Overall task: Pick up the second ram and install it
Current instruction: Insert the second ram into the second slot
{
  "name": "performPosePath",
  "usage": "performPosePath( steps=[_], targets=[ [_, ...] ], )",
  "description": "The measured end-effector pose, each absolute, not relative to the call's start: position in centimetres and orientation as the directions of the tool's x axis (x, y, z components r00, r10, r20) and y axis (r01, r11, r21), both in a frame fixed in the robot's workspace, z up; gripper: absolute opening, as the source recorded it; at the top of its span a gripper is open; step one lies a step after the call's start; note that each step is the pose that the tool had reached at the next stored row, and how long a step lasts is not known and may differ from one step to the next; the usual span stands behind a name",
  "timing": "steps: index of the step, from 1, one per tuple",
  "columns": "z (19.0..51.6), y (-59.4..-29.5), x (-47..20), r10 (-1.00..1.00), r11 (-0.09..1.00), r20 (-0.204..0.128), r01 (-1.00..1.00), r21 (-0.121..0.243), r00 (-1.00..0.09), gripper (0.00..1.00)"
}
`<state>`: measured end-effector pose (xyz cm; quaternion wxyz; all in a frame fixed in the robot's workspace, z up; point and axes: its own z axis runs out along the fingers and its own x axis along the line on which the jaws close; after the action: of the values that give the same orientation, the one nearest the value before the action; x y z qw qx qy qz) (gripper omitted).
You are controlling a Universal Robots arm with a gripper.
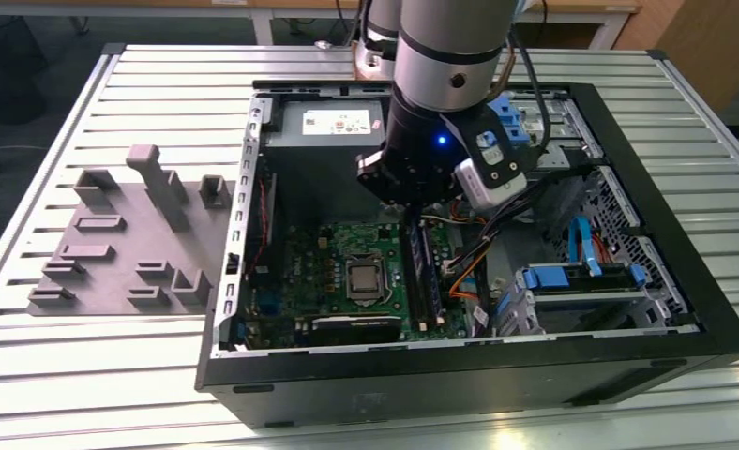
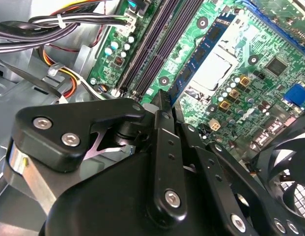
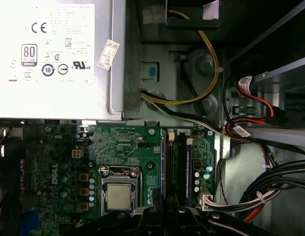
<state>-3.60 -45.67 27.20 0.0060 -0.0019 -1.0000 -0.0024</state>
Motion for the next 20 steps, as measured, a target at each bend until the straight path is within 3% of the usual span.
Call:
performPosePath(
  steps=[20],
  targets=[
    [25.9,-45.7,-3.6,0.004,1.000,0.012,0.004,0.005,-1.000,0.14]
  ],
)
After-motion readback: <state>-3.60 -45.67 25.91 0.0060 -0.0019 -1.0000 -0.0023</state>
